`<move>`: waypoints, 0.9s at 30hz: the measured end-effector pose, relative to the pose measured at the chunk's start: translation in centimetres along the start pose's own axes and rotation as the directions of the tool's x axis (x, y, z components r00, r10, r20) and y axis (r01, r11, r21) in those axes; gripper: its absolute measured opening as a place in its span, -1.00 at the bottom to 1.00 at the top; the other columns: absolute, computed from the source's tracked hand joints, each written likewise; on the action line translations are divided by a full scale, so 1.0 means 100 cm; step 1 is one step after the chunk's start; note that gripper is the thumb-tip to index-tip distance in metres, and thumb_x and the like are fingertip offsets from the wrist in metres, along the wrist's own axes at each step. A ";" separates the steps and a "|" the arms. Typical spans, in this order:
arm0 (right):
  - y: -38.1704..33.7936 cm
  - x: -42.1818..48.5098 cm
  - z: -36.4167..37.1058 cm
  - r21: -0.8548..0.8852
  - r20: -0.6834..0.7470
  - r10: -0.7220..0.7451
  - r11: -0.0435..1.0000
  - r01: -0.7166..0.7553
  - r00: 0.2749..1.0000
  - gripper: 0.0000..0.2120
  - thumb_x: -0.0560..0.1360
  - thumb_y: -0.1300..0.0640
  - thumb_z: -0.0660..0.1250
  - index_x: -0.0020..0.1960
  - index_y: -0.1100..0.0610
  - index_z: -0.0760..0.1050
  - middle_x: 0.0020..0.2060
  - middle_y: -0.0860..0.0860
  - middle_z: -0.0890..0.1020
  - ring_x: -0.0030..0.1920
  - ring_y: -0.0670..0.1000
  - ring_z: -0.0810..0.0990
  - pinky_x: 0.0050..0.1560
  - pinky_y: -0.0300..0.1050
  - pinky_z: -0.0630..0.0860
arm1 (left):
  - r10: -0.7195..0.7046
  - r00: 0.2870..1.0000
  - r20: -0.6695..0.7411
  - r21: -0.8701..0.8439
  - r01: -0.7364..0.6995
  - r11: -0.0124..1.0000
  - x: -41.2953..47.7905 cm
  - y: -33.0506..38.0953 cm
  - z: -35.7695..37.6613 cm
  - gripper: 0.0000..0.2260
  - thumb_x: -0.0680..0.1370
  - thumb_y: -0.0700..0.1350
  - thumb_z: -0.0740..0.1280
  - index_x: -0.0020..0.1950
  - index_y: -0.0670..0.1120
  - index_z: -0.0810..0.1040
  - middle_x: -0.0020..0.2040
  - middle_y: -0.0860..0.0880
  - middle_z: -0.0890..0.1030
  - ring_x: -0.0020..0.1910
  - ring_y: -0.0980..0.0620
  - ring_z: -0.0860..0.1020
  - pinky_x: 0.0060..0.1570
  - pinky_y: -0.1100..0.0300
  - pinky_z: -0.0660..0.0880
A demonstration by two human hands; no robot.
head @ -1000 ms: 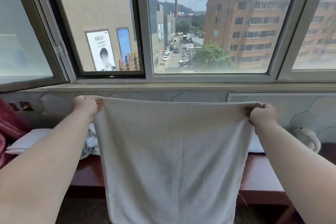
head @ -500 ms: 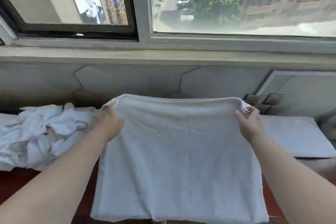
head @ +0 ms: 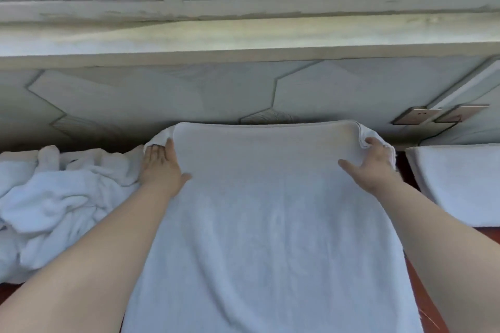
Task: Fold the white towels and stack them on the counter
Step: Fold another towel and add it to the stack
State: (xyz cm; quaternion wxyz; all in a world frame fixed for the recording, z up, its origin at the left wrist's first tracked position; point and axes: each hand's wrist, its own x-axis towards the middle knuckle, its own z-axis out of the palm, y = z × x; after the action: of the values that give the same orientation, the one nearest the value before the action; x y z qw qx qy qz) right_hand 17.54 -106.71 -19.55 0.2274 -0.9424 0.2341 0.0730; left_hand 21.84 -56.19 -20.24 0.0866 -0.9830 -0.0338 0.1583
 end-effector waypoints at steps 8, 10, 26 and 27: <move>0.017 0.035 0.056 -0.255 0.241 -0.043 0.961 0.106 0.970 0.06 0.46 -0.41 0.32 0.65 0.09 -0.13 0.59 0.23 0.09 0.61 0.19 -0.07 0.57 0.16 -0.07 | -0.049 0.972 0.228 -0.199 0.095 0.975 0.021 0.022 0.052 -0.14 0.61 0.40 -0.05 0.66 -0.14 -0.26 0.67 -0.20 -0.13 0.65 -0.12 -0.24 0.59 0.02 -0.25; 0.016 0.032 0.060 -0.285 0.240 -0.075 0.948 0.144 0.968 0.04 0.51 -0.41 0.23 0.65 0.05 -0.29 0.63 0.20 -0.04 0.63 0.20 -0.19 0.58 0.15 -0.21 | -0.072 0.983 0.168 -0.217 0.108 0.970 0.017 0.030 0.059 -0.21 0.63 0.35 -0.06 0.66 -0.07 -0.28 0.67 -0.21 -0.15 0.65 -0.13 -0.23 0.59 -0.03 -0.26; 0.038 -0.015 0.077 -0.427 0.257 -0.035 0.893 0.146 0.966 -0.20 0.50 -0.42 -0.36 0.66 -0.09 -0.26 0.63 0.05 -0.31 0.62 0.17 -0.33 0.58 0.27 -0.27 | -0.002 1.000 0.017 -0.215 0.006 0.977 -0.027 0.038 0.089 -0.33 0.61 0.36 -0.21 0.67 0.12 -0.21 0.68 -0.04 -0.22 0.65 -0.11 -0.20 0.60 -0.20 -0.15; 0.030 -0.028 0.080 -0.423 0.257 -0.078 0.887 0.185 0.963 -0.22 0.53 -0.41 -0.36 0.66 -0.08 -0.28 0.63 0.06 -0.32 0.61 0.18 -0.35 0.58 0.26 -0.29 | 0.030 0.999 0.014 -0.234 -0.026 0.972 -0.033 0.045 0.084 -0.31 0.61 0.35 -0.18 0.68 0.09 -0.19 0.68 -0.07 -0.23 0.65 -0.12 -0.21 0.60 -0.19 -0.16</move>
State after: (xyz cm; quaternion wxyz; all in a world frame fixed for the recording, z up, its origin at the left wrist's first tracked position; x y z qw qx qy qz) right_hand 13.38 -104.23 -27.19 0.0370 -0.9679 0.1183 0.2188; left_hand 16.22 -59.57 -27.95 -0.0325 -0.9853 -0.0392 0.1629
